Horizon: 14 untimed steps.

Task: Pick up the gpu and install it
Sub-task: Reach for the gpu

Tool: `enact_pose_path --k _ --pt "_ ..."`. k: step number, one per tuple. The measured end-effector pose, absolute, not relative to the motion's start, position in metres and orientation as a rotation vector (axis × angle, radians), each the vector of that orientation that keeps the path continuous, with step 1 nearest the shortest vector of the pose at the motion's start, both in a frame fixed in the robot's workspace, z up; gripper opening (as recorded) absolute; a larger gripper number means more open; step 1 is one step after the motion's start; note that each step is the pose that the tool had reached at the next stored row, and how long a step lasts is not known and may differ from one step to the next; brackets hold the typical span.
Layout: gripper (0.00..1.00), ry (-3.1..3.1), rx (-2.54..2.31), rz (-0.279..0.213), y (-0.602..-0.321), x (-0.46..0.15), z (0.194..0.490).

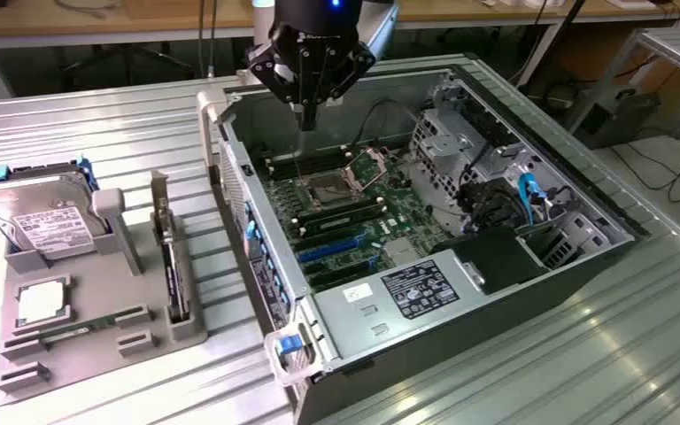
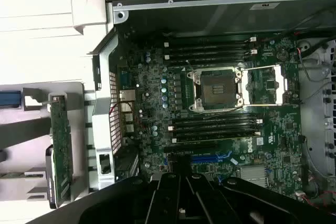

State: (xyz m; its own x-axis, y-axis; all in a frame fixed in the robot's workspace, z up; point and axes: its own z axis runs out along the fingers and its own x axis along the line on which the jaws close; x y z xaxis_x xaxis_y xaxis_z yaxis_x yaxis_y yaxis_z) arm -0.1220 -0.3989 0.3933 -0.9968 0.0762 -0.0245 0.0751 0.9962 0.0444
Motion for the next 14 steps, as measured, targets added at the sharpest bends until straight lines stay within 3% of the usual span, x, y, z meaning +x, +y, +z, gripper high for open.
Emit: enact_pose_path --k 14 --pt "0.11 3.113 0.118 0.068 -0.4058 -0.1319 0.3933"
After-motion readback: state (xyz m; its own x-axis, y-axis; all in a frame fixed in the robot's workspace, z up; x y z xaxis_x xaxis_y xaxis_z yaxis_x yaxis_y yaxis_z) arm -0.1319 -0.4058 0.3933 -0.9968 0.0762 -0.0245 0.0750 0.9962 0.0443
